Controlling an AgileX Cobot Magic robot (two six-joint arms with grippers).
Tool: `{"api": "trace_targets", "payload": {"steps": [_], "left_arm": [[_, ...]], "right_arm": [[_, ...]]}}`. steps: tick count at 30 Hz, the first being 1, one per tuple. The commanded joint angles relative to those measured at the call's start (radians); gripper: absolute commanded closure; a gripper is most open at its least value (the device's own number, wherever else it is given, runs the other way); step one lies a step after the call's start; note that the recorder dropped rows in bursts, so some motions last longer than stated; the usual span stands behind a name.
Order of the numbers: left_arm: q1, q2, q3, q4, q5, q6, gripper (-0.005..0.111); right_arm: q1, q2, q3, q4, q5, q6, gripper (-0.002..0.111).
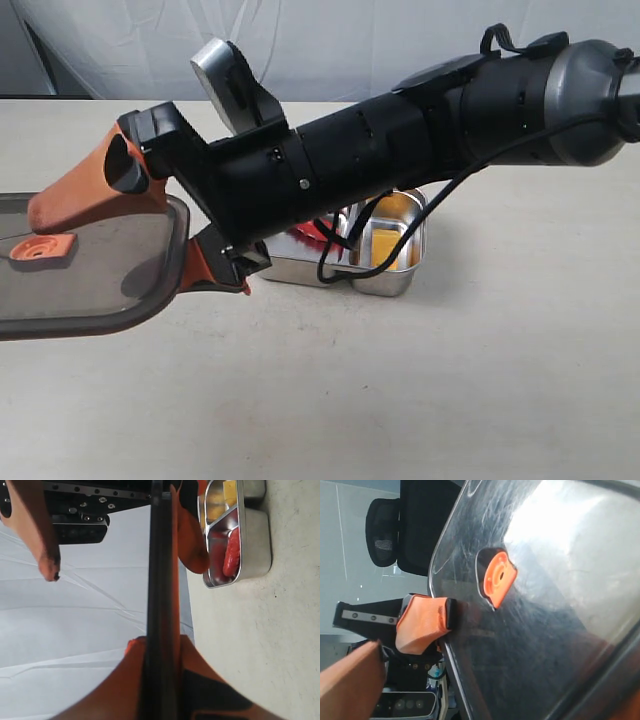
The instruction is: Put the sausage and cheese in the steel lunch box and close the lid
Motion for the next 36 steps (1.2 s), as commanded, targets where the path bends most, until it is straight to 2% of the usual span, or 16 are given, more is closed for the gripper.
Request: {"api": "trace_targets", "payload": {"steps": [1,3,5,6,8,10,11,18,24,27,32,36], "left_arm": [[-0.007,-0.002,0.001,-0.018,0.004,-0.007,0.107],[-0.007,-0.002,0.001,-0.018,0.004,-0.007,0.107],[-0.007,-0.002,0.001,-0.02,0.005,-0.008,0.107],[-0.007,-0.002,0.001,-0.02,0.005,-0.008,0.107],[-0.007,-0.006,0.001,-0.019,0.006,-0.008,0.107],[-0.007,-0.019,0.001,-0.022,0.012,-0.008,0.107],[-0.007,-0.024,0.003,-0.022,0.016,-0.008,0.107],[-0.007,-0.072,0.009,-0.06,0.045,-0.008,0.107],[-0.007,-0.087,0.009,-0.06,0.045,-0.06,0.106],[-0.007,-0.091,0.009,-0.06,0.045,-0.061,0.098],[-0.007,-0.091,0.009,-0.093,0.031,-0.061,0.071],[-0.007,-0.091,0.009,-0.129,0.019,-0.061,0.056]], "right_arm": [[0.008,-0.008,-0.002,0.077,0.037,-0.019,0.011],[0.008,-0.008,-0.002,0.079,0.037,-0.019,0.011],[0.008,-0.008,-0.002,0.07,0.034,-0.019,0.019],[0.008,-0.008,-0.002,0.064,0.032,-0.015,0.029],[0.008,-0.008,-0.002,0.048,0.039,-0.015,0.059],[0.006,-0.008,-0.002,0.046,0.044,-0.015,0.102],[0.006,-0.008,-0.002,0.046,0.047,-0.007,0.108],[0.006,-0.008,-0.002,0.017,0.026,-0.01,0.109],[0.006,-0.014,-0.002,0.011,-0.068,-0.038,0.109],[0.006,-0.023,-0.002,0.015,-0.099,-0.046,0.109],[0.006,-0.046,-0.002,0.015,-0.229,-0.052,0.109],[0.006,-0.062,-0.002,0.018,-0.331,-0.052,0.109]]}}
